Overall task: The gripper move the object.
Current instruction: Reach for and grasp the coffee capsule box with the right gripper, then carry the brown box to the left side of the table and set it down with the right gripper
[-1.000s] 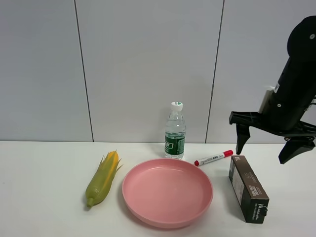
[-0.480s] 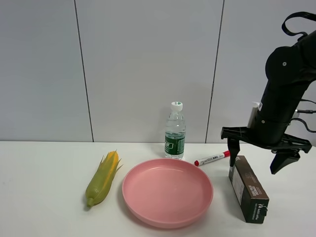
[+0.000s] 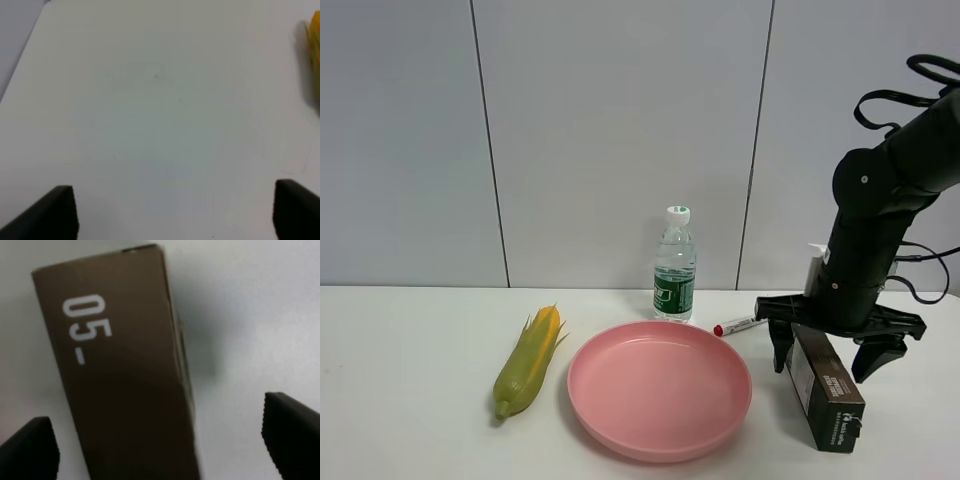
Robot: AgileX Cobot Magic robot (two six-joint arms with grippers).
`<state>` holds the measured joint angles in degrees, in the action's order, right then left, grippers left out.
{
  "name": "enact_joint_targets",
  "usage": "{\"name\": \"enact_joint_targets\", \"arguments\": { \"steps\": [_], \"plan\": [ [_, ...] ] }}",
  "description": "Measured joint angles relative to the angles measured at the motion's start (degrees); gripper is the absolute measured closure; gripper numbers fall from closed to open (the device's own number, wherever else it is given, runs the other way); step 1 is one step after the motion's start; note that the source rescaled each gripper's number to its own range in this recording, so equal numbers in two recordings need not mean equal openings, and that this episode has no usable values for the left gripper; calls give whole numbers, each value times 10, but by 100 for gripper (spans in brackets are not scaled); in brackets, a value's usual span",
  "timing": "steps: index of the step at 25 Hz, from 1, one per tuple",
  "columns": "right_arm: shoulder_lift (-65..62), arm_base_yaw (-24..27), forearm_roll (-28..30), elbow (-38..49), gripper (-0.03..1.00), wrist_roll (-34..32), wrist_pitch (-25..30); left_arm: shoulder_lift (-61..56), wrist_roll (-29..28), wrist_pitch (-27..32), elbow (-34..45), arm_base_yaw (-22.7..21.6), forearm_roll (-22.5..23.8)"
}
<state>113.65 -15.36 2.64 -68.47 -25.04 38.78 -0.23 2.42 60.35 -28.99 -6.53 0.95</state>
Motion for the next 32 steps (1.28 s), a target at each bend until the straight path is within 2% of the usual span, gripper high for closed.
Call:
{"name": "enact_joint_targets", "arguments": {
  "steps": [2,4,6,8,9,10,15,21,23,25,29,32],
  "plan": [
    [9,-2,-1,0,11,13,-1,0,0,0,0,0,0],
    [14,-2,0,0,21,20,-7,0,0,0,0,0,0],
    [19,-2,0,0,41,28,-12,0,0,0,0,0,0],
    [23,-4,0,0,69,34,-12,0,0,0,0,0,0],
    [25,-6,0,0,86,35,-12,0,0,0,0,0,0],
    [25,-6,1,0,97,37,-12,0,0,0,0,0,0],
    [24,-8,0,0,96,80,-7,0,0,0,0,0,0],
    [-63,-9,-26,0,96,157,54,0,0,0,0,0,0],
    [-116,-19,-47,-1,96,230,89,0,0,0,0,0,0],
    [-162,-38,-88,-11,96,339,123,0,0,0,0,0,0],
    [-217,-108,-186,-62,96,540,177,0,0,0,0,0,1],
    [-211,-174,-206,-120,96,588,193,0,0,0,0,0,1]
  ]
}}
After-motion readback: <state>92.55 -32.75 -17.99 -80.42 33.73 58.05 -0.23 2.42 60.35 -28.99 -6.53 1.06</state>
